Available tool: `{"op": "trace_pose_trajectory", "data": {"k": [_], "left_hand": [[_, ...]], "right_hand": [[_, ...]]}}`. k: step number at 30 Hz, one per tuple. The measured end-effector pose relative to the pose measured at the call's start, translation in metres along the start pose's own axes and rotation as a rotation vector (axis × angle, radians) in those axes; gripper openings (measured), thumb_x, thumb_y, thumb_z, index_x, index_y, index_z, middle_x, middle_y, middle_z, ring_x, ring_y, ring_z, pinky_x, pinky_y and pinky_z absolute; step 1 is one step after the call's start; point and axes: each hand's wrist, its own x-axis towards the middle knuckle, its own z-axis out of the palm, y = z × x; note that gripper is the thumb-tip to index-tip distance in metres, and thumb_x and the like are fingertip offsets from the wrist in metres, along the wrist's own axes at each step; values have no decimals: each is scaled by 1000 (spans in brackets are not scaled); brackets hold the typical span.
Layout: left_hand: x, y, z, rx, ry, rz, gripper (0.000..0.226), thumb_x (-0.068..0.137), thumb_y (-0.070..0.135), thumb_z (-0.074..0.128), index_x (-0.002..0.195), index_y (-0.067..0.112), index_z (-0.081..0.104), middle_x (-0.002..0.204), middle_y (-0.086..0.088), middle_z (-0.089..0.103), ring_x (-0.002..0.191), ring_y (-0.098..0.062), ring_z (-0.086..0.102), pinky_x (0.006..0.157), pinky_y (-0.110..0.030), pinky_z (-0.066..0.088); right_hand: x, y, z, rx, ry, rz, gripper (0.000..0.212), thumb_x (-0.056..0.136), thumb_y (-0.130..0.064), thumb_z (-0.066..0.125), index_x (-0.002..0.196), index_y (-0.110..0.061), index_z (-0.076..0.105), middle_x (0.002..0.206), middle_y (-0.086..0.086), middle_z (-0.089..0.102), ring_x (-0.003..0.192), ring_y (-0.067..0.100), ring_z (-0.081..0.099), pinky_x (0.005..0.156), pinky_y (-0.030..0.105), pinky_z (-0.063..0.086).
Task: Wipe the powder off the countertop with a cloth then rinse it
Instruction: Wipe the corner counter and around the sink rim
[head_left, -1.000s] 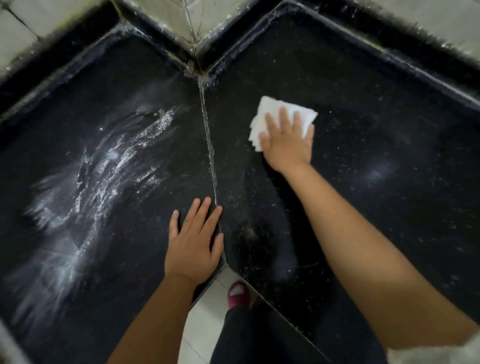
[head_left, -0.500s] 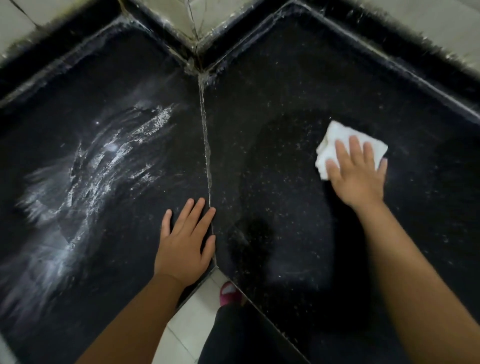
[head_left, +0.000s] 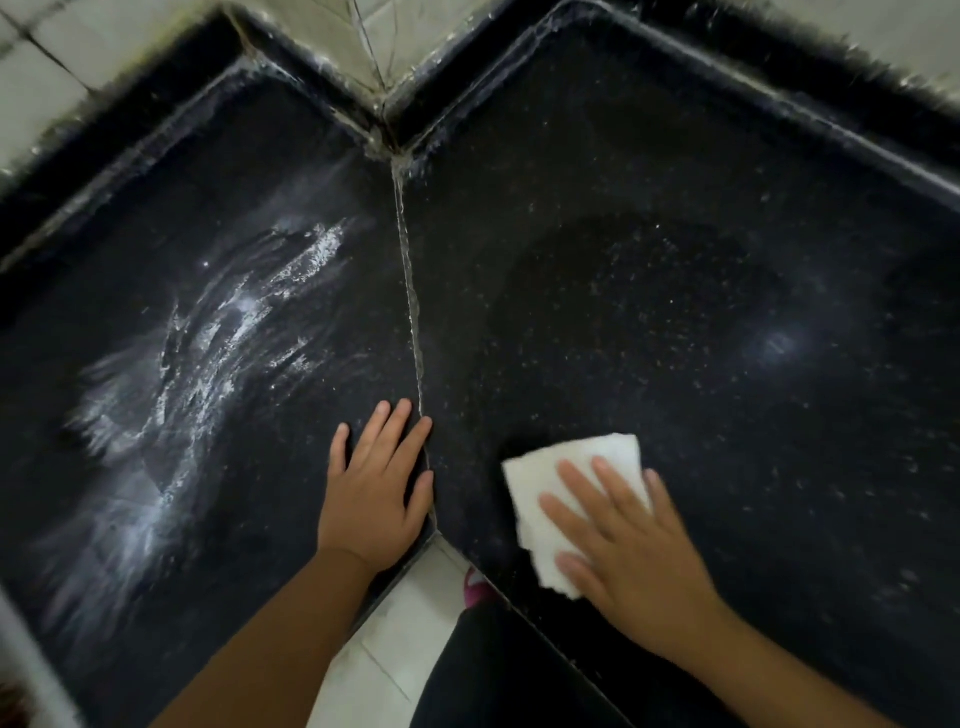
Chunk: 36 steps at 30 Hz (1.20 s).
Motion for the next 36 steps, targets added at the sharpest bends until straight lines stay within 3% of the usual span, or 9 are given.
{"op": "trace_pose_trajectory", "data": {"k": [4, 7, 10, 14, 17, 20, 27, 31, 36], "left_hand": [[-2, 0, -1, 2, -3, 4, 45, 87, 32, 33, 130, 17, 37, 134, -13, 50, 129, -21, 27, 105, -43, 9], [-2, 1, -1, 4, -1, 9, 43, 90, 31, 32, 129, 17, 38, 134, -13, 51, 128, -22, 27, 104, -43, 11], [-1, 1, -2, 13, -5, 5, 43, 93, 33, 27, 128, 14, 43, 133, -14, 51, 128, -22, 28, 103, -43, 11], [-3, -1, -2, 33, 7, 16, 46, 89, 26, 30, 125, 8, 52, 132, -16, 52, 126, -22, 28, 103, -44, 12], [-3, 0, -2, 15, -15, -6, 50, 89, 27, 26, 125, 6, 54, 134, -16, 50, 129, -22, 27, 105, -51, 19], [-4, 1, -4, -14, -62, -42, 58, 88, 32, 18, 130, 8, 50, 141, -13, 43, 134, -24, 30, 107, -52, 16], [-4, 9, -15, -30, -126, -47, 50, 95, 30, 19, 141, 15, 34, 151, -6, 25, 142, -20, 14, 112, -48, 6], [-4, 11, -23, -11, -169, -53, 48, 99, 28, 20, 147, 23, 13, 156, 2, 4, 143, -14, -5, 114, -42, -4], [-8, 8, -23, -21, -190, -44, 49, 99, 28, 19, 147, 22, 11, 156, 1, 2, 143, -15, -6, 114, -44, -4]], "right_hand": [[9, 49, -22, 9, -82, 239, 54, 97, -47, 7, 134, -27, 39, 140, 5, 46, 131, 25, 30, 102, 60, 27], [61, 45, -34, 84, -33, 458, 77, 77, -56, -7, 147, -32, 15, 157, -1, 8, 144, 23, 0, 112, 55, 1], [101, 7, -37, 94, -49, 454, 64, 88, -54, -1, 148, -31, 3, 157, -1, -8, 144, 24, -9, 113, 50, -5], [101, -50, -22, 36, 98, 381, 58, 83, -43, 22, 125, -27, 58, 134, 6, 54, 124, 32, 50, 96, 56, 40], [68, -88, 0, 91, 134, 328, 51, 87, -42, 25, 120, -28, 62, 128, 2, 59, 122, 28, 50, 104, 49, 31], [26, -106, 20, 85, 146, 336, 51, 99, -41, 8, 130, -30, 47, 136, -1, 52, 128, 23, 36, 110, 43, 10], [-95, -98, 44, 156, 129, 617, 54, 95, -53, 4, 147, -37, 6, 157, -10, -2, 145, 12, -1, 111, 44, 7], [-148, -66, 31, 198, 6, 973, 71, 87, -66, -3, 144, -34, 24, 154, -2, 19, 144, 11, 5, 97, 64, 30], [-109, -18, -9, 386, -18, 1328, 62, 95, -52, 24, 149, -28, 2, 157, 0, -12, 144, 23, -11, 115, 52, 0]]}}
